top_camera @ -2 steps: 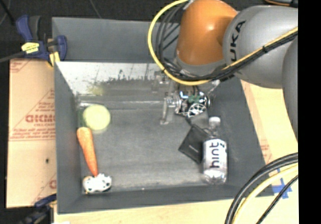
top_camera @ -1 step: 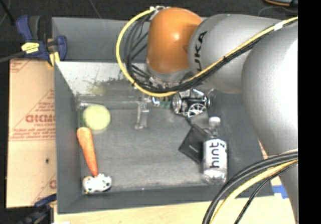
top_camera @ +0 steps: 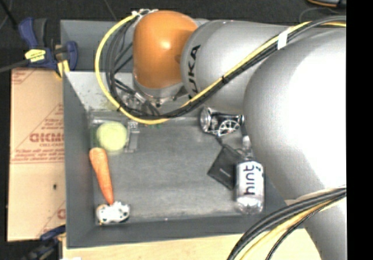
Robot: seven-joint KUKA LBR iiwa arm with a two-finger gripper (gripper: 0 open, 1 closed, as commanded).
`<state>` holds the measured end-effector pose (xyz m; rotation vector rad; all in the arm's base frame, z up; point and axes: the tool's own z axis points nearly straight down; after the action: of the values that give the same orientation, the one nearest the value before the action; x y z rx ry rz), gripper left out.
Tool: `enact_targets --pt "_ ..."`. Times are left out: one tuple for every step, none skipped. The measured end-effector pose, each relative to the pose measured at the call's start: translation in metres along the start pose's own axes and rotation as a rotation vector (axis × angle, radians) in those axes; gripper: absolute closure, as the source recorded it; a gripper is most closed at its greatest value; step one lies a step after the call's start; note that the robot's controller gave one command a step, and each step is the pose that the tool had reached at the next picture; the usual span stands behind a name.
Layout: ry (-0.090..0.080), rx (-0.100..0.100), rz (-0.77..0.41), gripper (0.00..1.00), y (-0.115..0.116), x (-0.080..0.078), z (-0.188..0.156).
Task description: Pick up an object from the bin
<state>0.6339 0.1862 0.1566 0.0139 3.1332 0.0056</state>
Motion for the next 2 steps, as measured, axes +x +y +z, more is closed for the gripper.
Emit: enact_targets --pt "-0.006 0.002 -0.197 0.0 0.007 -0.012 0.025" --pt "-0.003 0.0 0.002 0.0 0.014 -0.012 0.054"
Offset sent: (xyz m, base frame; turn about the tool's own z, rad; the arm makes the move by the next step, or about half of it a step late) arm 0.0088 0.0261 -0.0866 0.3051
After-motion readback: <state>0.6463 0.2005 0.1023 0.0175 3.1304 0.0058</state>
